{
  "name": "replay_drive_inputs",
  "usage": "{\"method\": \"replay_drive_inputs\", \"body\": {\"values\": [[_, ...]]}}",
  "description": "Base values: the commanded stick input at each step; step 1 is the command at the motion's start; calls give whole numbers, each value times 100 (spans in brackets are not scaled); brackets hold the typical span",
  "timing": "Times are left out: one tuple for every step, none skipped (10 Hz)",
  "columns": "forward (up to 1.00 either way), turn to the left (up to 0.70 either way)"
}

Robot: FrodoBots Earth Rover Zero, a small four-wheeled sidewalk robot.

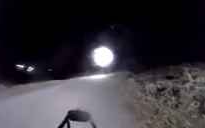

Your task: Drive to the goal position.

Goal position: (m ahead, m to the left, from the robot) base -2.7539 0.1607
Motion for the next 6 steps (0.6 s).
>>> {"method": "replay_drive_inputs", "body": {"values": [[100,0],[100,0],[100,0],[100,0],[100,0],[100,3]]}}
